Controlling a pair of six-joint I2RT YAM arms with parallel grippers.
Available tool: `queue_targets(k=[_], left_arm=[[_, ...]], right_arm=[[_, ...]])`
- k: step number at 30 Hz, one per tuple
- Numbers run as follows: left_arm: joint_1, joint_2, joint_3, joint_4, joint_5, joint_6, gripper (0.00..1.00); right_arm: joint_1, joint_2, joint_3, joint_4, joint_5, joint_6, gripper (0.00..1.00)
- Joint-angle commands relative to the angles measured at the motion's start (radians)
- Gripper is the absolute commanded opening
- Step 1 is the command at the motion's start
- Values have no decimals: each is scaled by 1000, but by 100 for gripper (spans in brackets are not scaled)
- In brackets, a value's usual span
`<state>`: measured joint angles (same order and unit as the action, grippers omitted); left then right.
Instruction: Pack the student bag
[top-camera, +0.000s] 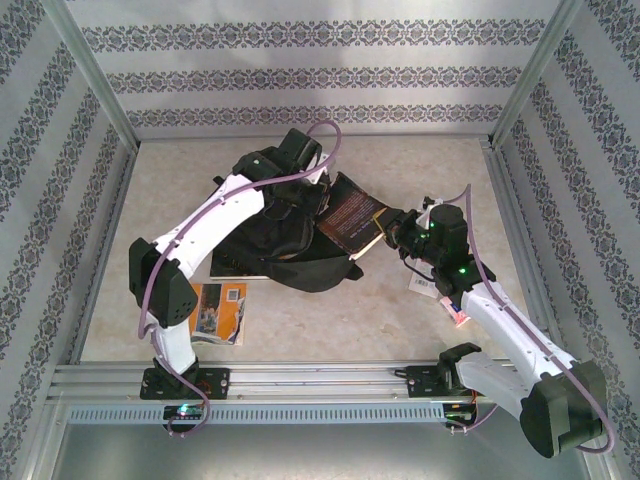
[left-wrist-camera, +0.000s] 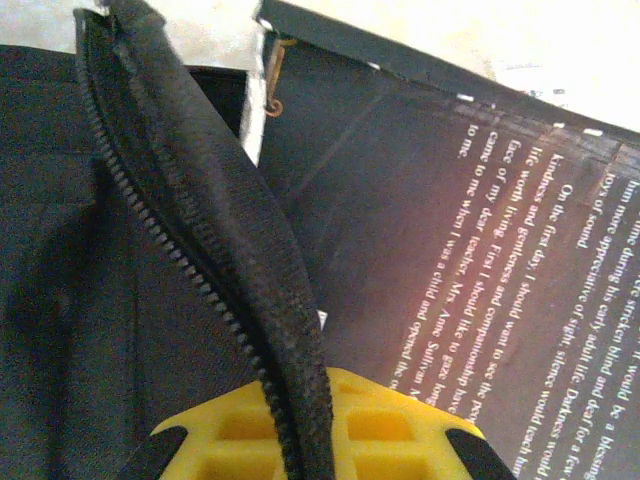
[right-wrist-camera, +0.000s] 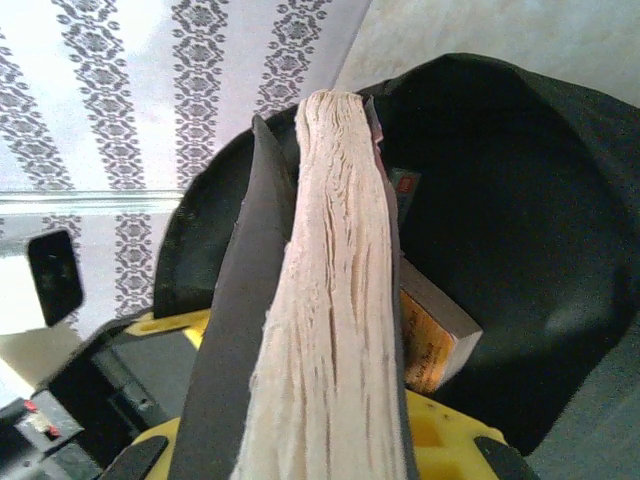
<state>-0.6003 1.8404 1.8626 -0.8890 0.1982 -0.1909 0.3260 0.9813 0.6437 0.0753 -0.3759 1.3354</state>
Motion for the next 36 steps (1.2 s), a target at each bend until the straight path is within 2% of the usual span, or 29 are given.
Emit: queue_targets(k=[1, 8, 13, 20, 29, 36], left_arm=[[4, -50, 88, -43, -95, 45, 0], [21, -112, 188, -86, -216, 79, 0], [32, -130, 215, -93, -227, 89, 0], [32, -114, 237, -104, -189, 91, 0], [32, -97, 297, -109, -150, 74, 0], [33, -76, 356, -115, -136, 69, 0]], right_arm=[[18, -49, 25, -27, -16, -62, 0], [38, -72, -41, -67, -46, -60, 0], [68, -26, -39, -34, -101, -36, 0], [104, 99, 79, 35, -174, -49, 0], [210, 367, 281, 93, -106, -91, 0], [301, 681, 486, 238, 45, -95, 0]])
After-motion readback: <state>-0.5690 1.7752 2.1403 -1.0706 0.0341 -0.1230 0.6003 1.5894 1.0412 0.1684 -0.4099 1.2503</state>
